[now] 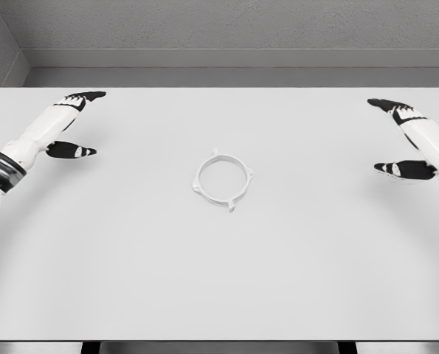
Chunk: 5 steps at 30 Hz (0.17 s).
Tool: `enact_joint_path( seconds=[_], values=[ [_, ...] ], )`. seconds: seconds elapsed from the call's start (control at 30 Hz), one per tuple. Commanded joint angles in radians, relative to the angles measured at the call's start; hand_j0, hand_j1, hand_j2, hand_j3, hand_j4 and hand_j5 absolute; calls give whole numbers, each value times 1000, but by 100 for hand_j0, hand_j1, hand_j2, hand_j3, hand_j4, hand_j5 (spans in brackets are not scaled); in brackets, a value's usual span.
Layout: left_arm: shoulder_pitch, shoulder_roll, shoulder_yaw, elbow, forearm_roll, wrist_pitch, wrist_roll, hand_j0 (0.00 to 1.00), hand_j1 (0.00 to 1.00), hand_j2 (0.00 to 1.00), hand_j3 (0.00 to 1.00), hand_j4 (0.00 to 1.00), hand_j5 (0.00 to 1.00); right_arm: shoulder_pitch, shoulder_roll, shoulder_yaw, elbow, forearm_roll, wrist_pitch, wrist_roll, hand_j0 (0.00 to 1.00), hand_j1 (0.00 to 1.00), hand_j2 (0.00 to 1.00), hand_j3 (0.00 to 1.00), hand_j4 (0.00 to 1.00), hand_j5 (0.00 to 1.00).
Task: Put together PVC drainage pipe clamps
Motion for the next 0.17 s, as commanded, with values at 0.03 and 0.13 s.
enact_joint_path(
  seconds=[0.03, 0.13],
  values=[
    [0, 4, 1, 2, 7, 0, 1, 100, 100, 100, 100, 100, 100, 2, -14, -60, -55, -36, 2, 0, 100, 100, 100, 100, 100, 100],
    [0, 4, 1, 2, 7, 0, 1, 100, 100, 100, 100, 100, 100, 3, -14, -54, -60, -36, 2, 0, 100, 100, 100, 100, 100, 100]
  ],
)
